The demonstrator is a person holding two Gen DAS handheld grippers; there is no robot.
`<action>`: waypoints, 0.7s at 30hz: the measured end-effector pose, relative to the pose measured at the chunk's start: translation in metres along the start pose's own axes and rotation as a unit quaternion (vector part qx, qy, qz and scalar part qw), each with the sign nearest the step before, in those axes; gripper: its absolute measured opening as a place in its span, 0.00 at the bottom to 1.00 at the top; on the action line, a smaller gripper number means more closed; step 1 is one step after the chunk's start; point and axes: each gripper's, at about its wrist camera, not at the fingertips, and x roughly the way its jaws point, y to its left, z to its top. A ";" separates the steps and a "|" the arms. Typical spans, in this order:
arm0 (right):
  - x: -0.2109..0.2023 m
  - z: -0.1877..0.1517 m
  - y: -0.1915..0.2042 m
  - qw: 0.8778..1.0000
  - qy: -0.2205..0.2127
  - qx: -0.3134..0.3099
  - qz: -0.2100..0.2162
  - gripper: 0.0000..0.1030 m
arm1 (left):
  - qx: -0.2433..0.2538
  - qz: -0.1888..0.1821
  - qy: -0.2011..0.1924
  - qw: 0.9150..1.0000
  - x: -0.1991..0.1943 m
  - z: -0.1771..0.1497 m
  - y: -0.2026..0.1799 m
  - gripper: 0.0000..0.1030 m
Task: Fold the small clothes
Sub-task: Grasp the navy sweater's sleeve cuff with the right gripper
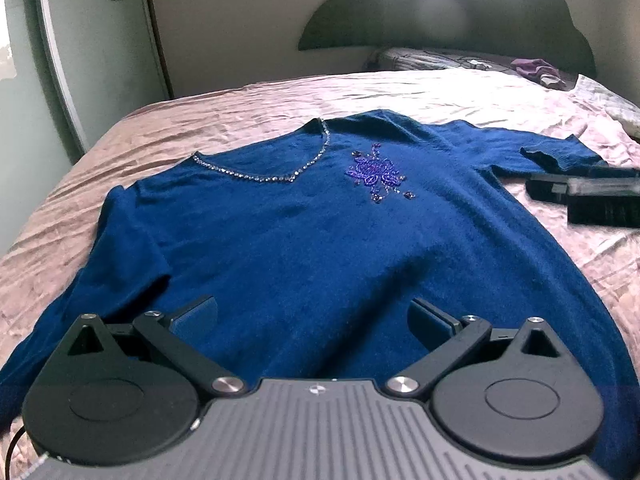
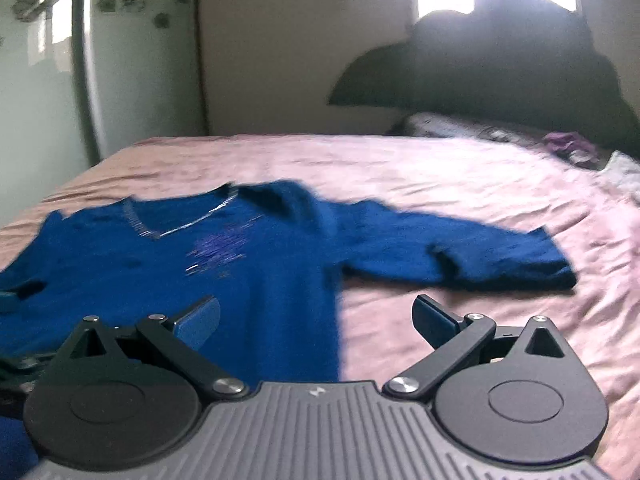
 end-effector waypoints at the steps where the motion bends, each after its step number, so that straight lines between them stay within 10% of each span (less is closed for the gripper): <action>1: 0.004 0.003 -0.009 1.000 -0.008 0.003 -0.009 1.00 | -0.001 -0.001 0.001 1.000 0.002 0.001 0.000 1.00; 11: 0.073 0.018 -0.079 0.995 0.017 0.029 -0.093 0.66 | -0.002 -0.005 0.019 1.000 0.018 0.003 -0.001 1.00; 16: 0.102 0.017 -0.088 0.993 0.045 0.010 -0.107 0.65 | -0.004 -0.003 0.026 1.000 0.025 0.005 0.002 1.00; 21: 0.113 0.015 -0.096 0.991 0.053 0.003 -0.122 0.37 | -0.009 -0.002 0.035 0.999 0.032 0.005 0.005 1.00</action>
